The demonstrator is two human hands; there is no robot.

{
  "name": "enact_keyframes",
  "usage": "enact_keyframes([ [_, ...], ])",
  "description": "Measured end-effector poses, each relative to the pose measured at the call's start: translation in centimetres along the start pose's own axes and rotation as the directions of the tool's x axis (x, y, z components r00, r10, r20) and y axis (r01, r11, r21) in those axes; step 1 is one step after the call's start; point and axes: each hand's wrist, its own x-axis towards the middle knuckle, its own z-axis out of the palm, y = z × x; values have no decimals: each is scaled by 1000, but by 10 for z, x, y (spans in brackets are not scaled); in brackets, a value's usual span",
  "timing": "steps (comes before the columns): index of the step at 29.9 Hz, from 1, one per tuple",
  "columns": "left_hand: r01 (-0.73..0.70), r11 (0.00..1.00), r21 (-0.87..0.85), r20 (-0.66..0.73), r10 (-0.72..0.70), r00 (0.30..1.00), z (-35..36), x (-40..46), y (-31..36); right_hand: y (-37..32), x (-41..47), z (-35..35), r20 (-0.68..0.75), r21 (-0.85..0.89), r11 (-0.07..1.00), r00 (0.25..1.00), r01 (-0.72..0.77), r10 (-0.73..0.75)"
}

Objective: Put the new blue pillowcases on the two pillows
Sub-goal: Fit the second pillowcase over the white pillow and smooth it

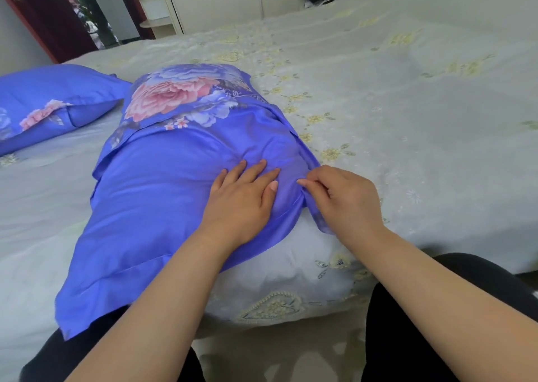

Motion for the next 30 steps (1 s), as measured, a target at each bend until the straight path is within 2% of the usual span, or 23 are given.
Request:
enact_keyframes([
  [2,1,999,32,0,-1,1000,2,-2,1,-5,-2,2,-12,36,999,1000,-6,6],
  [3,0,999,47,-2,0,1000,3,-3,1,-8,-3,2,2,111,992,998,-60,61],
  [4,-1,998,60,-6,2,1000,4,-4,3,-12,-4,2,51,241,953,983,-182,175],
  [6,0,997,74,-15,1,1000,6,-5,5,-19,-4,4,225,490,727,876,-481,427],
  [7,0,997,80,-24,2,1000,7,-5,6,-21,-3,5,286,534,619,812,-576,509],
  [9,-7,995,99,-48,12,999,9,-4,7,-24,0,6,343,554,472,704,-686,621],
  [11,-22,992,126,-43,27,999,12,-3,9,-28,3,3,426,609,271,596,-745,681],
  [13,-53,980,190,-17,57,998,16,-1,12,-25,0,-1,493,628,170,557,-759,668],
  [16,-91,945,316,12,91,996,23,-2,18,-18,-7,-3,537,510,280,555,-813,636],
  [19,-115,921,371,37,109,993,27,-3,23,-12,-8,3,552,335,372,500,-866,667],
  [23,-127,944,304,-8,136,991,31,-6,21,-10,-11,-2,533,105,608,561,-787,634],
  [24,-135,952,276,-23,147,989,31,-8,19,-9,-12,-6,547,51,635,554,-771,628],
  [28,-185,974,130,-14,188,982,28,-12,11,-5,-14,-19,654,33,555,438,-831,617],
  [30,-216,974,70,-33,218,975,29,-15,7,-5,-14,-23,653,108,493,436,-863,620],
])
